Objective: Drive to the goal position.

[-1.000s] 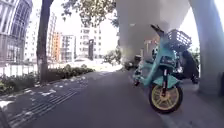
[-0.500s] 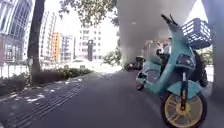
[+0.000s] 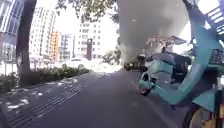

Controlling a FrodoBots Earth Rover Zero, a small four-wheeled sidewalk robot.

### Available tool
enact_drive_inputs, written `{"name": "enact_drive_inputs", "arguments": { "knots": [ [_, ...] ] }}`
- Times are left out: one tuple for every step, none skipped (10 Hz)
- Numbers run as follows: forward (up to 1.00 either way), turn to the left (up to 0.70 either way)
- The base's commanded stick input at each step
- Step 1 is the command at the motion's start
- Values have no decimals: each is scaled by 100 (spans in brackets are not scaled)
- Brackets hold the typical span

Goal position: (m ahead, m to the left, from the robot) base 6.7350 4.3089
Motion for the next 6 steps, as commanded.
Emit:
{"name": "enact_drive_inputs", "arguments": {
  "knots": [
    [70,0],
    [70,0],
    [70,0],
    [70,0],
    [70,0],
    [70,0]
  ]
}}
